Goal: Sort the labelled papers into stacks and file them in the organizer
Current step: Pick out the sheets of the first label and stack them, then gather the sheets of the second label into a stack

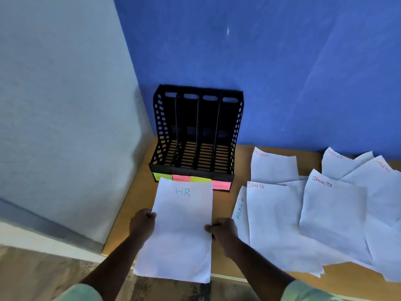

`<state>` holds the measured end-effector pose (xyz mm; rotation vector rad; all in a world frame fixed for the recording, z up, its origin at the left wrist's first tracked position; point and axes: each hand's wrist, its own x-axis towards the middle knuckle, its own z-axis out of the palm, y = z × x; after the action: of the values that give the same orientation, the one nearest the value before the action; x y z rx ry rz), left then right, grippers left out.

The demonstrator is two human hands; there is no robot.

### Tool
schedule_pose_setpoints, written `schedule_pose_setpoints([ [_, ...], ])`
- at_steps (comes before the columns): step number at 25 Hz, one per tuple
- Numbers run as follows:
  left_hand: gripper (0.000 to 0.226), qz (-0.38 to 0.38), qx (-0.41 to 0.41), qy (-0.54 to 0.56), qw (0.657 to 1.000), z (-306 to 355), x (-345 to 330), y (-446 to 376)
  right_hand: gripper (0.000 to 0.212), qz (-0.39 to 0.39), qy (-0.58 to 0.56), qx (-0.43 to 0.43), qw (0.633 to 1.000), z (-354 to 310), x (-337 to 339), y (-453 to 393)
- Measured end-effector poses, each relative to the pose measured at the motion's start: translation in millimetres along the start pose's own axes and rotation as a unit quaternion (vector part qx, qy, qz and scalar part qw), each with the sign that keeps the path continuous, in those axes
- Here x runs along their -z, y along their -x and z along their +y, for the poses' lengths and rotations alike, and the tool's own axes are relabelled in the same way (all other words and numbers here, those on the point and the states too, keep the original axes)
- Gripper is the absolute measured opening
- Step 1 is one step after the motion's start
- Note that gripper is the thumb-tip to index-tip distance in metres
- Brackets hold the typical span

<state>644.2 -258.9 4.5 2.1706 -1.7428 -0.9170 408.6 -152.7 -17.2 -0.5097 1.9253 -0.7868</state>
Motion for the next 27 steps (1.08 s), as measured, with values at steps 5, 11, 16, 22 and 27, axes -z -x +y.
schedule_pose_setpoints([
  [5, 0.033, 0.002, 0.019, -0.084, 0.996, -30, 30, -46, 0.02, -0.004, 0.046, -0.021, 0.999, -24, -58, -9],
  [11, 0.029, 0.03, -0.001, -0.147, 0.989, -45, 41, -80, 0.036, 0.016, 0.071, -0.013, 0.997, -30, -108, -18],
  [16, 0.021, 0.067, 0.009, -0.112, 0.991, -56, 34, -90, 0.038, 0.019, 0.088, -0.024, 0.996, -37, -130, -22],
  [22, 0.067, 0.065, 0.05, -0.095, 0.992, -52, 12, -66, 0.031, 0.026, 0.122, -0.003, 0.992, -48, -129, -13],
  [27, 0.069, 0.127, -0.044, -0.144, 0.98, -47, -5, -40, 0.023, 0.049, 0.109, 0.037, 0.992, -43, -103, -1],
])
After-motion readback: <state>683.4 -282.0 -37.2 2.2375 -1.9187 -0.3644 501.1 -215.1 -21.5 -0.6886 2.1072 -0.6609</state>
